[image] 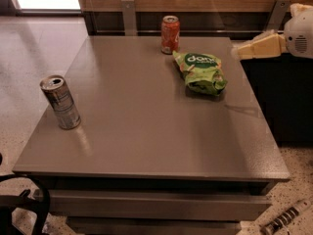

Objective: Move coke can near redbull can

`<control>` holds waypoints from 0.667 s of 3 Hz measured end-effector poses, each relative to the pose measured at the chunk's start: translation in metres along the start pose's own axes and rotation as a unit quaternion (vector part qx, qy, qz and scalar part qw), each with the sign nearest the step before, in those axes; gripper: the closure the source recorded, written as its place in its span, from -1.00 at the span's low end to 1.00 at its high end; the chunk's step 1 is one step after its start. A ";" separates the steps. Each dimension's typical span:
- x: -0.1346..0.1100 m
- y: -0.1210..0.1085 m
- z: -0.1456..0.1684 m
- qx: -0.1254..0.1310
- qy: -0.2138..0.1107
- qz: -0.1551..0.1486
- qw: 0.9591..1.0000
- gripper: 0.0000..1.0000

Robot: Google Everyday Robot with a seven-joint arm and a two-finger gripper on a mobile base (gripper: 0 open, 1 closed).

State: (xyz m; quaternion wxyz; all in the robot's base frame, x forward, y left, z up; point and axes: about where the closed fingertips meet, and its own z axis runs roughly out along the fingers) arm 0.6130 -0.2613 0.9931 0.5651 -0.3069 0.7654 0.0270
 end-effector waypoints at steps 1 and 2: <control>0.001 0.002 0.029 -0.019 -0.019 0.013 1.000 -1.00; 0.001 0.013 0.077 -0.053 -0.041 0.029 0.997 -1.00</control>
Offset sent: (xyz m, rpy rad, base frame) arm 0.1045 0.0707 -0.0608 0.1932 0.0128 0.1725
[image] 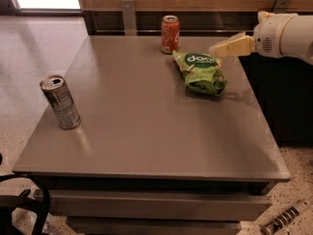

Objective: Move coke can near redbull can

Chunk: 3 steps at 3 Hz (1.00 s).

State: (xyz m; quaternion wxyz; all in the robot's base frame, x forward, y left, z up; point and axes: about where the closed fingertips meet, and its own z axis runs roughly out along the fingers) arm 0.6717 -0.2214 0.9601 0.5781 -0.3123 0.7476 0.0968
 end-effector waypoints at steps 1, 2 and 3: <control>0.004 0.013 0.049 -0.039 -0.024 0.021 0.999 -1.00; 0.006 0.027 0.088 -0.068 -0.047 0.039 0.996 -1.00; 0.003 0.037 0.118 -0.100 -0.087 0.055 0.990 -1.00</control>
Offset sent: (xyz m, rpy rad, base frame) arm 0.0840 0.1020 -0.0560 0.2294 0.0094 0.1896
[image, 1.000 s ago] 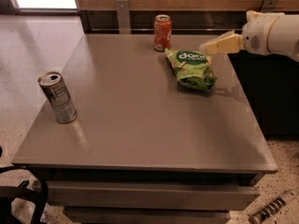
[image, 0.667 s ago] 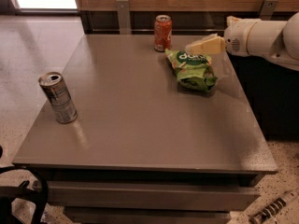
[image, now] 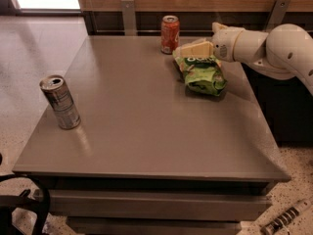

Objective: Move coke can near redbull can

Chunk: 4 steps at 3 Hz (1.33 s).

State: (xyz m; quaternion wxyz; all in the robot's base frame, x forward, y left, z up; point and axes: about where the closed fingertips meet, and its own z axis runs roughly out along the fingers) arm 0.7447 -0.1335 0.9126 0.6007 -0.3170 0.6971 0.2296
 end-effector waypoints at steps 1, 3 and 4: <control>0.002 -0.002 0.020 -0.018 -0.022 -0.003 1.000 -1.00; 0.002 -0.035 0.040 -0.015 -0.009 -0.043 0.999 -1.00; 0.003 -0.041 0.074 -0.023 -0.024 -0.029 0.999 -1.00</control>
Offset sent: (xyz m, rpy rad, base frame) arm 0.0627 -0.0149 -0.0027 -0.0645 -0.0969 0.0262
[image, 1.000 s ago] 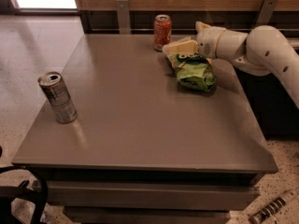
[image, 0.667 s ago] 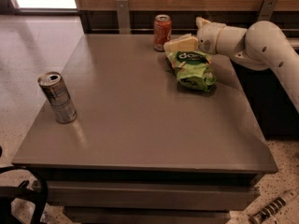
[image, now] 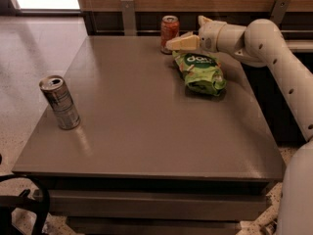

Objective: Move coke can near redbull can

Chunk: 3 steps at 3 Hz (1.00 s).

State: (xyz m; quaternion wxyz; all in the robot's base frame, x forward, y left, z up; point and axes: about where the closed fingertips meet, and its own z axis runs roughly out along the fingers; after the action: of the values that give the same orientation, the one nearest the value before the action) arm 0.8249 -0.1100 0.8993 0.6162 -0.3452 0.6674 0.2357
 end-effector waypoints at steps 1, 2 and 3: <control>0.001 -0.001 0.001 0.000 0.001 0.002 1.000 -1.00; 0.005 -0.007 0.013 0.003 0.010 0.013 1.000 -1.00; 0.010 -0.010 0.028 0.001 0.013 0.026 1.000 -1.00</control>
Offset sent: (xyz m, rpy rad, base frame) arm 0.0280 0.0001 -0.0084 0.0033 0.0621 -0.0348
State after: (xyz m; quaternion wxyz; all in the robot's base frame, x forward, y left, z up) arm 0.8511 -0.0979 0.8871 0.6014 -0.3303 0.6845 0.2462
